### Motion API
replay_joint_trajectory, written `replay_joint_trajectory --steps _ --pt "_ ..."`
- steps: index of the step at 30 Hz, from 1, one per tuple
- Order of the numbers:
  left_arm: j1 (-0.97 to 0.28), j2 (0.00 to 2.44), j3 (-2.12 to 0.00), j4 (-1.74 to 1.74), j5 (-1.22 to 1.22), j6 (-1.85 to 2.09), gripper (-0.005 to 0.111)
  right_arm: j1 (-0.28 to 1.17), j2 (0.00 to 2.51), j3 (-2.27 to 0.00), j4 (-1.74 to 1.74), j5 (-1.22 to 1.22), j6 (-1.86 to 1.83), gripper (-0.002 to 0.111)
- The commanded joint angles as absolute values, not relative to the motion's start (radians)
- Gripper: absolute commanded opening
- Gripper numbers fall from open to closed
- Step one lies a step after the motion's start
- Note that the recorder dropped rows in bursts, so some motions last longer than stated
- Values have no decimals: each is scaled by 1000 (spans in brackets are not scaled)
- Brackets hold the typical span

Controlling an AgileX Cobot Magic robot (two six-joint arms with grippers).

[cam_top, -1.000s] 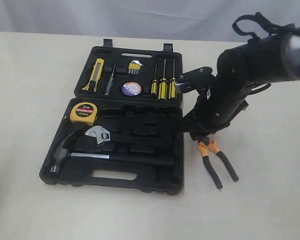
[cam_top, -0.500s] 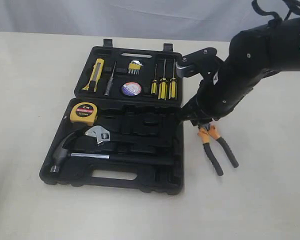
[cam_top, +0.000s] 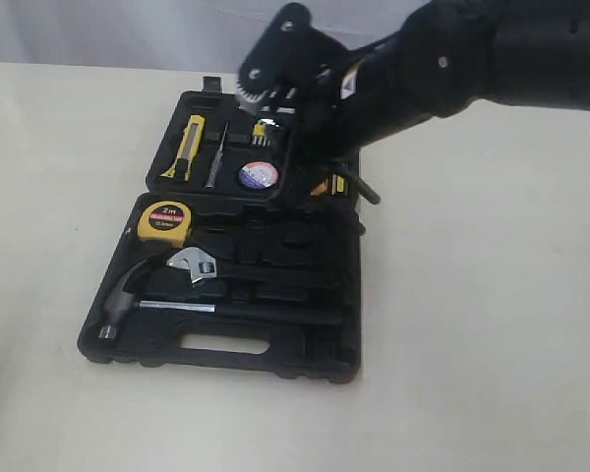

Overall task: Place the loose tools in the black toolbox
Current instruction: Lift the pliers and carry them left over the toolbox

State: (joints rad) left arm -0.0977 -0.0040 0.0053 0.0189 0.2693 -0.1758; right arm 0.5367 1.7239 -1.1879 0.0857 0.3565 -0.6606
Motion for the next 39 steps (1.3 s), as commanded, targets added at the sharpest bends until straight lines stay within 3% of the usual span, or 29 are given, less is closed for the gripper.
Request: replay_joint_trajectory --steps 1,15,39 --pt "-103 0 0 16 269 -177 0 616 1759 -1203 65 223 -809 -1" --pt "-103 0 0 16 271 -177 0 623 1938 -1221 -7 182 -809 -1" --pt "-103 0 0 16 271 -177 0 623 2018 -1221 0 158 -773 0"
